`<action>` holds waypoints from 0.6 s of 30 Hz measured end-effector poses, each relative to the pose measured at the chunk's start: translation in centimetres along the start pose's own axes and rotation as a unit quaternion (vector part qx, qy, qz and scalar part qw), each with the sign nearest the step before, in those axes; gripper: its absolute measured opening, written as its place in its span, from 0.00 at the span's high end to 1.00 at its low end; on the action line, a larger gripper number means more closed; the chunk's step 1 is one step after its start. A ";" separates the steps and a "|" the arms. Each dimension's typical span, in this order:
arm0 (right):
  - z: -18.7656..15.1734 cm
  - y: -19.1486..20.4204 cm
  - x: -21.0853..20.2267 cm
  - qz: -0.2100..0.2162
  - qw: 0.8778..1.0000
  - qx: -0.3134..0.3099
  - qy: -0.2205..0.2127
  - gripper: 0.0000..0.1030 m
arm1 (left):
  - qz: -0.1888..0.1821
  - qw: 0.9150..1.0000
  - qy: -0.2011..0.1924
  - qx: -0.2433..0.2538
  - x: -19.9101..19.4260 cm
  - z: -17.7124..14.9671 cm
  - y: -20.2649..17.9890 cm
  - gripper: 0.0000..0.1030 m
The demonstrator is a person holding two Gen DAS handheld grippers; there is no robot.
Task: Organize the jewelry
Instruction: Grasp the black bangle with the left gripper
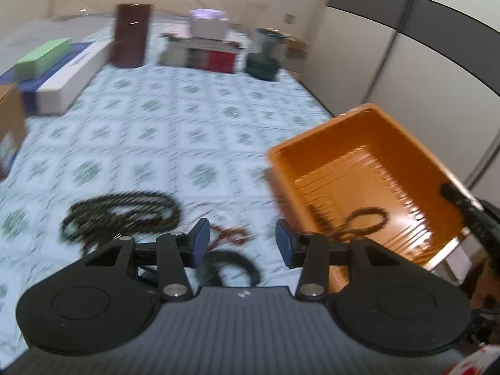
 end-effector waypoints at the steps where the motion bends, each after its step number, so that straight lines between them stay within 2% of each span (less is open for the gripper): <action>1: 0.0 0.0 0.0 0.000 1.000 -0.001 0.000 0.94 | 0.008 1.000 0.000 -0.004 -0.2 -0.5 0.6 0.59; 8: -0.1 0.0 0.1 -0.001 1.000 -0.002 0.000 0.94 | 0.058 0.998 0.002 -0.025 -1.0 -4.0 3.6 0.58; 11: -0.1 0.0 0.1 -0.001 1.000 -0.002 0.001 0.94 | 0.068 0.997 0.007 -0.032 -0.8 -5.5 4.2 0.58; 14: -0.1 0.0 0.0 -0.002 1.000 -0.004 0.001 0.94 | 0.066 0.997 0.009 -0.037 -0.5 -6.2 4.0 0.58; 18: -0.3 -0.2 0.2 -0.003 1.000 -0.006 0.005 0.94 | 0.054 0.998 0.001 -0.020 0.4 -6.2 2.4 0.58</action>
Point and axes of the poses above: each gripper's, at about its wrist camera, not at the fingertips, and x roughly the way its jaws point, y to its left, z to its top, the point moved 5 cm from there along x, roughly the way its jaws point, and after that the axes turned 5 degrees about y, right-handed, at the moved point
